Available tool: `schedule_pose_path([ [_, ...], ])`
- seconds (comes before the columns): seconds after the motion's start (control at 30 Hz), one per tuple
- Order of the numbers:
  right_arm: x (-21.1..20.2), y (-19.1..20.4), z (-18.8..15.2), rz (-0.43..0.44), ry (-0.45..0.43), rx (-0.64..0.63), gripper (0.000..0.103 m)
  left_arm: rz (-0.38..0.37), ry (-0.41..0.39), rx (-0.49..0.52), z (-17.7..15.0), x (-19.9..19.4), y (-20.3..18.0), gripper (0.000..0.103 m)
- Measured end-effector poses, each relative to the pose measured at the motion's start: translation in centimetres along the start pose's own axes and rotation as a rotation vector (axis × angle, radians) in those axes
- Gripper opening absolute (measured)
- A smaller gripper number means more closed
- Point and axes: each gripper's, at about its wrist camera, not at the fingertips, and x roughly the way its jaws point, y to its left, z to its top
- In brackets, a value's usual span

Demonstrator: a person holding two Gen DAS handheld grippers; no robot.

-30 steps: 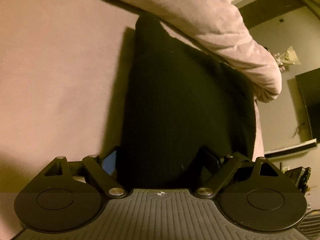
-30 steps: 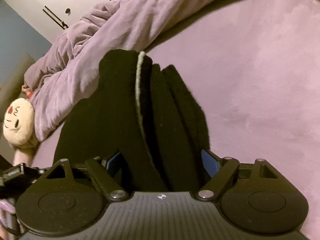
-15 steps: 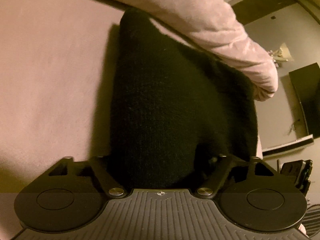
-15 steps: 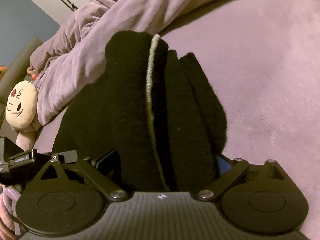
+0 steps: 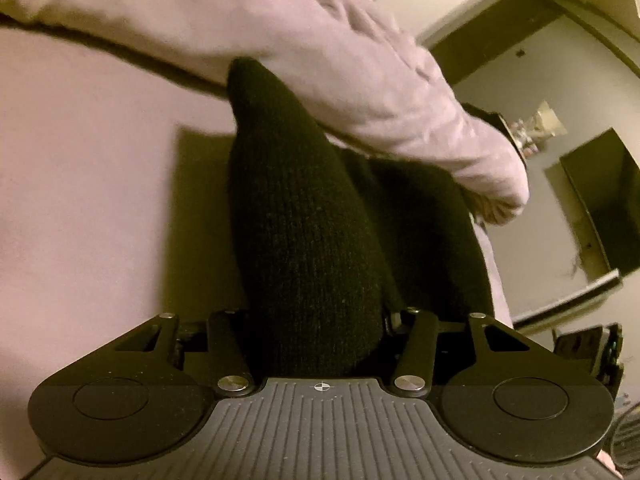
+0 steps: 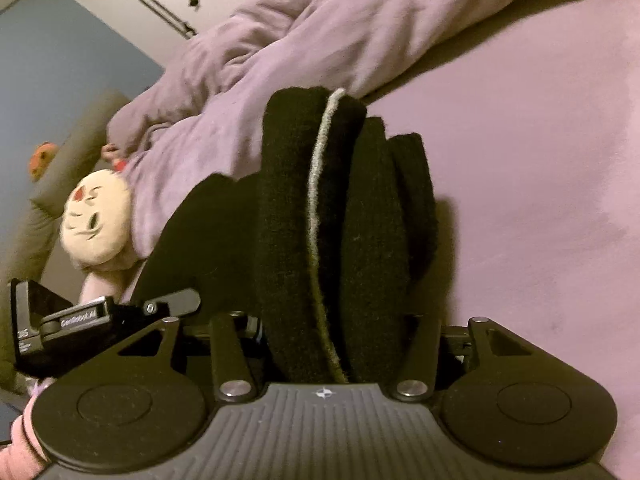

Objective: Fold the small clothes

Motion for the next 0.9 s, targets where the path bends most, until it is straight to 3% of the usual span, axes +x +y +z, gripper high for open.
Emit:
schedule_pose_path([
  [0.1,1.1,1.5,-1.0,0.047,0.004,-0.018,0.049,0.048,-0.037,-0.012,0.3,-2.3,1.8,0.055],
  [0.2,1.9,2.0,-1.8,0.040,-0.019,-0.010,0.053,0.161,-0.012,-0.024,-0.4,-3.2,3.7,0.066],
  [0.3,1.3,2.5,-2.5,-0.092,-0.075,-0.025,0.064,0.268,-0.001,-0.047,-1.5,-4.0,5.1,0.072],
  [0.37,-0.2,4.0,-3.2,-0.209,-0.145,-0.079,0.064,0.296,-0.070,-0.015,-2.4,-5.8,4.7,0.073],
  [0.53,-2.5,8.5,-5.9,-0.255,-0.287,-0.207,0.063,0.370,-0.208,-0.003,-4.5,-7.6,2.6,0.083],
  [0.63,-1.2,10.7,-7.4,-0.264,-0.298,-0.385,0.053,0.434,-0.188,0.046,-5.4,-6.0,1.5,0.083],
  [0.73,1.8,11.7,-8.5,-0.392,-0.314,-0.553,0.045,0.478,-0.196,0.094,-6.4,-4.8,1.1,0.084],
  [0.8,3.4,11.2,-8.9,-0.492,-0.318,-0.607,0.043,0.474,-0.210,0.084,-6.9,-4.4,1.5,0.090],
  [0.9,4.3,9.3,-9.6,-0.522,-0.319,-0.632,0.043,0.479,-0.214,0.091,-7.4,-3.5,2.7,0.098],
])
